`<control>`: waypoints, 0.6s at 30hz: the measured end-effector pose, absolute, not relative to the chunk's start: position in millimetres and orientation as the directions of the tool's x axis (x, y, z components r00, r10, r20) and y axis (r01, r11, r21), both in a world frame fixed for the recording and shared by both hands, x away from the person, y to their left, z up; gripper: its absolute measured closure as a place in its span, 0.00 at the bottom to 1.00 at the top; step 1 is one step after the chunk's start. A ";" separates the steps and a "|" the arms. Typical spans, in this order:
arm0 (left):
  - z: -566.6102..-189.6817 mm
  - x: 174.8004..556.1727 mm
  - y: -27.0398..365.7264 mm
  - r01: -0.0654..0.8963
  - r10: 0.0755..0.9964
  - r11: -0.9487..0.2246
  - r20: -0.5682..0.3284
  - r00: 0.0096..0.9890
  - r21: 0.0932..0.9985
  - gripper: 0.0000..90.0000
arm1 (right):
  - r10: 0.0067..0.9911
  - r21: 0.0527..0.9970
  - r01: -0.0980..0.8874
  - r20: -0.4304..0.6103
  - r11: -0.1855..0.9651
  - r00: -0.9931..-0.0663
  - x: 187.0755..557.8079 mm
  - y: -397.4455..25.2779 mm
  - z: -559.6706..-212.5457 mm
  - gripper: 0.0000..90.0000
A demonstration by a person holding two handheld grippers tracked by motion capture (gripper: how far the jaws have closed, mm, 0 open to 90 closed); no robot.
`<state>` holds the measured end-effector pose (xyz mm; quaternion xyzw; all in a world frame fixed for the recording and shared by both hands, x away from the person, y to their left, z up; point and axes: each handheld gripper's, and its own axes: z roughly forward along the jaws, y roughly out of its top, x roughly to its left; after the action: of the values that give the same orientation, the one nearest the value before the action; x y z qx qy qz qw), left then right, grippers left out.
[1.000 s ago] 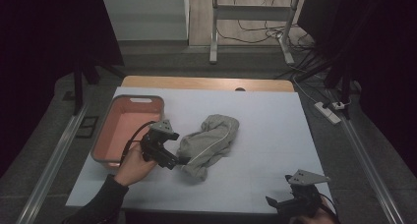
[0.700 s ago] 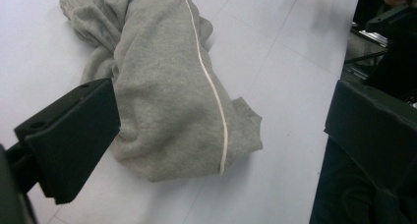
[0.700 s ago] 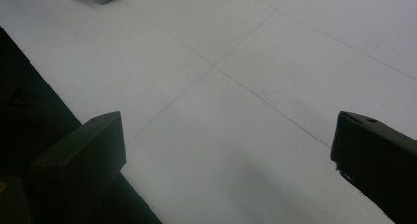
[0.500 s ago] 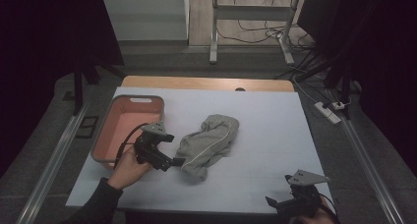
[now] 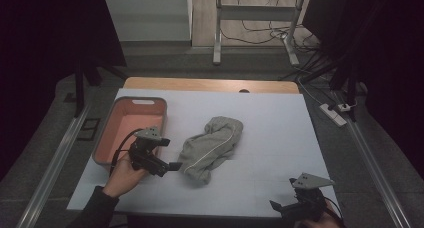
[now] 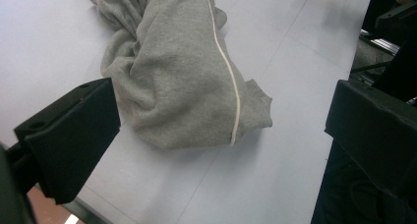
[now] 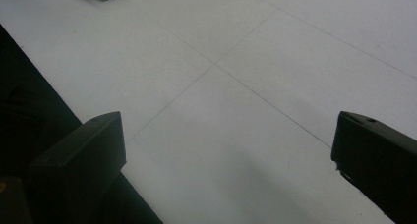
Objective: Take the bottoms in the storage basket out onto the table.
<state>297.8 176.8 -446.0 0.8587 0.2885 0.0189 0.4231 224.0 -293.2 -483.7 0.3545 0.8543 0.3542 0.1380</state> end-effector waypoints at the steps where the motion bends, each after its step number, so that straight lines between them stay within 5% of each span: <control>1: -446.5 297.2 177.2 0.481 0.513 -0.471 -0.214 0.831 0.739 0.00 | 0.704 0.703 0.509 0.016 0.497 -0.710 223.9 -293.1 -483.6 0.00; 18: -451.9 288.5 189.2 0.491 0.531 -0.451 -0.218 0.819 0.745 0.00 | 0.705 0.702 0.510 0.017 0.497 -0.709 223.9 -292.8 -483.7 0.00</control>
<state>288.5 189.2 -451.9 0.8515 0.3000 0.0232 0.4294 223.9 -292.8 -483.7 0.3556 0.8541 0.3536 0.1376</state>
